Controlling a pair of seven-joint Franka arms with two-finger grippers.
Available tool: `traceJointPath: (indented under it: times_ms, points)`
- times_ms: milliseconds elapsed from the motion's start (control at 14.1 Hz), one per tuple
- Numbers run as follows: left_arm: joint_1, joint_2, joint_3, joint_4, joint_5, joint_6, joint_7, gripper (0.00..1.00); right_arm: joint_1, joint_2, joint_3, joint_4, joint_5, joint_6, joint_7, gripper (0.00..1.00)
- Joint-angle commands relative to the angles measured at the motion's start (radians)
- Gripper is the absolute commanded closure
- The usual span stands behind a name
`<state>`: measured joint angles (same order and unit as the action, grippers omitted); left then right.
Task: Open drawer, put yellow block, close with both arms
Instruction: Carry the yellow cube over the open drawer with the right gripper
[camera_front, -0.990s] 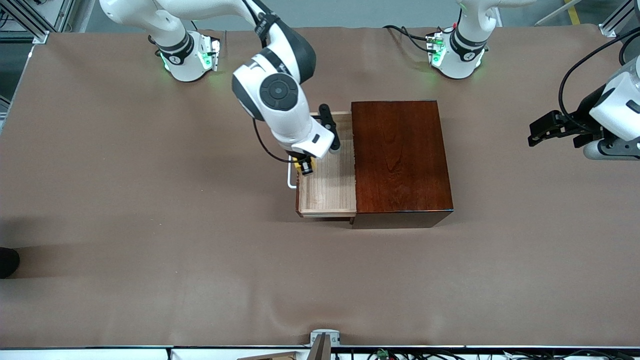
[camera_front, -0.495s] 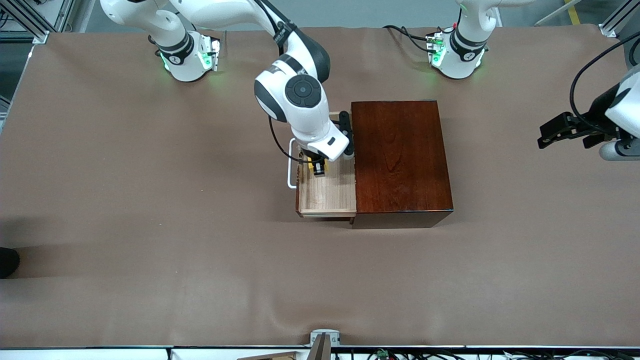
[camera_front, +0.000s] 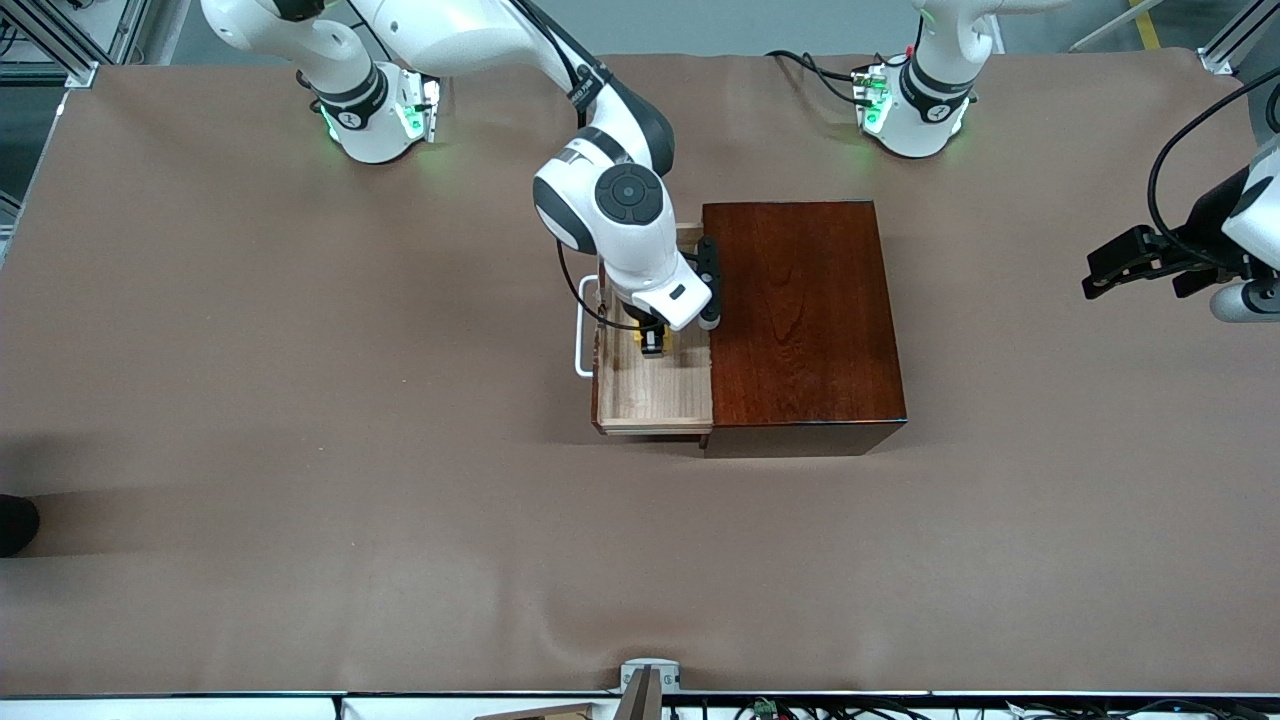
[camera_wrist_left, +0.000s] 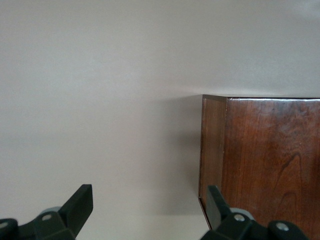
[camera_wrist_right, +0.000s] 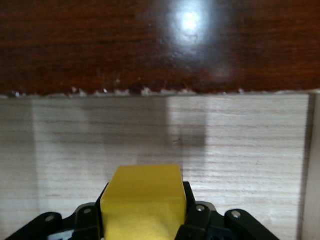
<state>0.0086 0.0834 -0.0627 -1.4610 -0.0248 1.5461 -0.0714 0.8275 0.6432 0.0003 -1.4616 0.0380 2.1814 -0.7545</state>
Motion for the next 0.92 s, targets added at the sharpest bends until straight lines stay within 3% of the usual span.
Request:
traceJointPath:
  times_ms: [0,212,495,848]
  points:
    - [0.007,-0.024,-0.008,-0.016,0.002,0.009,0.001,0.0,0.024,0.003,-0.013,0.027,-0.048,-0.014,0.057,0.0]
    - [0.007,-0.024,-0.006,-0.016,0.002,0.011,0.001,0.0,0.013,-0.014,-0.013,0.027,-0.055,-0.02,0.046,0.0]
    - [0.008,-0.024,-0.006,-0.016,0.002,0.011,-0.001,0.0,0.001,-0.111,-0.014,0.027,-0.055,-0.123,0.057,0.0]
    - [0.008,-0.024,-0.006,-0.015,0.002,0.011,-0.001,0.0,-0.128,-0.203,-0.022,0.027,-0.055,-0.248,0.057,0.0]
